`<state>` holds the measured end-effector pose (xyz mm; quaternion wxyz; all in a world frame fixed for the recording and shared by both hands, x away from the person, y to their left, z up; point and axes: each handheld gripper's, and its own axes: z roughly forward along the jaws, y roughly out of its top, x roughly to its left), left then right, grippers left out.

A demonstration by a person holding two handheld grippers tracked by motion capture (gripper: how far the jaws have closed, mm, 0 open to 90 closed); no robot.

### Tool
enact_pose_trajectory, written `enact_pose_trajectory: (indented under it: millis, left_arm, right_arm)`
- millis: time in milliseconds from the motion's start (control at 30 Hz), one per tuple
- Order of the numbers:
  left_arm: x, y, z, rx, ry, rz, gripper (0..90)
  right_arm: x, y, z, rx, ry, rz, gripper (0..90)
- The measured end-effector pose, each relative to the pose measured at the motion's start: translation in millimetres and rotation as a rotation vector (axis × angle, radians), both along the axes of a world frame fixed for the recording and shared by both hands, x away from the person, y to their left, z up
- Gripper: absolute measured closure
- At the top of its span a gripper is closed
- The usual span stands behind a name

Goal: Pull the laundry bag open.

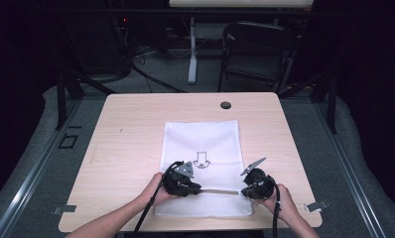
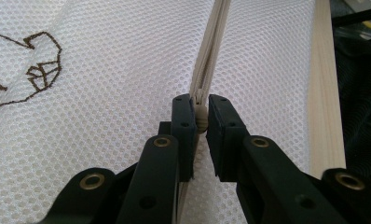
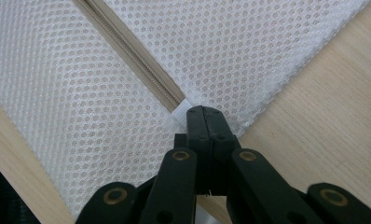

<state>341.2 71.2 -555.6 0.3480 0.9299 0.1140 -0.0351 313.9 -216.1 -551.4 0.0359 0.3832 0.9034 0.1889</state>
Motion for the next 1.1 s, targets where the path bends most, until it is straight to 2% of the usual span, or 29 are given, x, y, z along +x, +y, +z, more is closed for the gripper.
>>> enact_pose_trajectory:
  millis: [100,167,233,267,333,367,433,467,567,600,733,833,933,1033,1100]
  left_arm:
    - [0.5,-2.2,-1.9,0.012,0.006,0.011,81.5]
    - [0.0,-3.7,-2.8,0.003,0.008,0.007,81.5]
    - [-0.6,-4.6,-1.8,0.011,0.003,0.009,81.5]
    - [-1.1,-4.8,-2.0,0.002,0.008,0.008,81.5]
    - [-2.1,-4.0,1.0,0.017,-0.007,0.004,81.5]
    - [-2.6,-3.8,0.8,-0.002,0.001,0.001,81.5]
    - [-4.2,-3.5,3.6,0.012,-0.019,-0.004,81.5]
    - [-4.5,-3.5,2.7,-0.008,-0.012,-0.01,81.5]
    - [-3.4,-1.3,1.8,0.006,-0.006,-0.007,81.5]
    - [-2.8,0.1,1.6,0.011,-0.011,-0.005,81.6]
    - [-2.4,9.6,0.7,0.011,-0.006,0.017,81.6]
    - [-3.0,15.9,1.3,0.024,-0.005,0.027,81.5]
    - [-4.1,19.9,1.7,0.02,-0.003,0.033,81.5]
    - [-4.2,25.5,1.5,0.022,-0.002,0.042,81.5]
    - [-4.6,28.8,1.1,0.03,-0.003,0.049,81.5]
  right_arm:
    - [-1.2,-0.5,0.2,-0.001,0.002,-0.001,90.0]
    - [-1.5,-2.0,-0.4,0.013,0.006,0.0,90.0]
    - [-1.8,-3.0,0.1,0.003,0.009,-0.005,90.0]
    - [-2.0,-3.3,0.2,0.002,0.009,-0.003,90.0]
    - [-2.0,-3.1,0.3,-0.001,0.009,-0.001,90.0]
    - [-2.0,-3.2,0.2,0.0,0.008,0.0,90.0]
    - [-2.6,-3.5,-0.4,0.007,0.002,-0.008,90.0]
    - [-2.8,-4.0,-0.1,0.003,0.004,-0.008,90.0]
    - [-2.8,-3.7,0.0,0.0,0.003,-0.004,90.0]
    - [-2.7,-3.6,-0.4,0.015,0.006,0.0,90.0]
    - [-2.2,-3.4,0.4,-0.002,0.007,0.001,90.0]
    - [-2.5,-3.5,0.0,0.007,0.007,-0.002,90.0]
    - [-2.6,-3.3,-0.4,0.014,0.006,-0.007,90.0]
    - [-1.8,-3.7,0.4,-0.002,0.009,0.008,90.0]
    - [-1.7,-4.0,-0.4,0.016,0.007,0.014,90.0]
